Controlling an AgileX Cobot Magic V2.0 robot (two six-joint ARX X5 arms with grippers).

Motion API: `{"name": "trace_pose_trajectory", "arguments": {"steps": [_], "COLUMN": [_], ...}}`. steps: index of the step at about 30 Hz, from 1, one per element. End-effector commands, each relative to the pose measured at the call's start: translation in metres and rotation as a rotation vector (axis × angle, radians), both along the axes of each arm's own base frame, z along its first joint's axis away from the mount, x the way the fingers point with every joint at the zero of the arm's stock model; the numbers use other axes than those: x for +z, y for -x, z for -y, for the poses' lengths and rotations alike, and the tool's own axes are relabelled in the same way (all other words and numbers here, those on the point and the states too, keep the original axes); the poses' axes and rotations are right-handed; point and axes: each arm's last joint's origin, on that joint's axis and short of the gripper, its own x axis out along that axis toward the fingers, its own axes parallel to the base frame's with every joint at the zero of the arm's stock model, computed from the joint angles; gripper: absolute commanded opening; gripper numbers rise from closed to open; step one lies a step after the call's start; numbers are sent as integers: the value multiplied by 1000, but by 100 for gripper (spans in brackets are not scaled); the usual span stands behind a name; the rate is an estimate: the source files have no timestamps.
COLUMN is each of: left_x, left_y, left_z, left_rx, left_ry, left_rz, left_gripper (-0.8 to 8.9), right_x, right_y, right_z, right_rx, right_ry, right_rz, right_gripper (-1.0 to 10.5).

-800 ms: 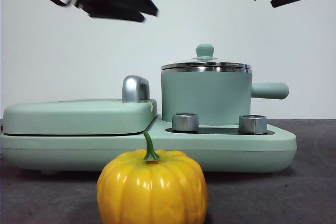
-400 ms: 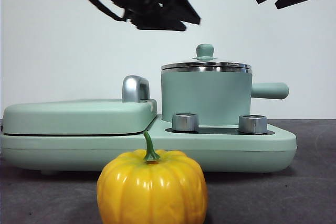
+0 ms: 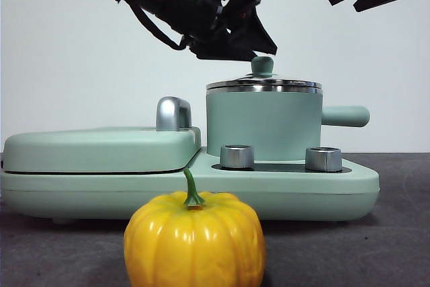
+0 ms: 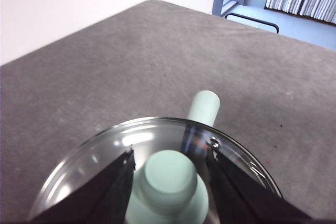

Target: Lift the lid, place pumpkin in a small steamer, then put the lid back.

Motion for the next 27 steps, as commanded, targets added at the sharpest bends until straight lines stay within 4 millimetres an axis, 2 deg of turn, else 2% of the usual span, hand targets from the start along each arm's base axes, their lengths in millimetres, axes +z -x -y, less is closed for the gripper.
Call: {"name": "trace_pose_trajectory", "arguments": {"steps": [1,16,17,19,20,27], "left_x": [-4,-10,-11,-11,-10,-10], "left_y": [-3,-4,-4,-4,-4,-4], "left_z": [9,11,11,11,11,11], "left_rx": [-10,-13,-13,-13,-13,-13], "left_ry": [1,-11,-12,-13,-12,-11], "left_rz": [-4,-20,-21,-22,-21,-20], "left_gripper": [227,209,171,36,5,8], "right_x": [6,6,6,6,6,6], "right_y": [-1,-1,-1,-1,-1,-1], "right_z": [-1,-1,-1,-1,-1,-1], "right_rx": [3,2,2,2,2,-1], "right_ry": [-9,-9,-9,-9,-9,-8], "right_rz": [20,20,19,20,20,20], "right_gripper": [311,311,311,311,311,311]}}
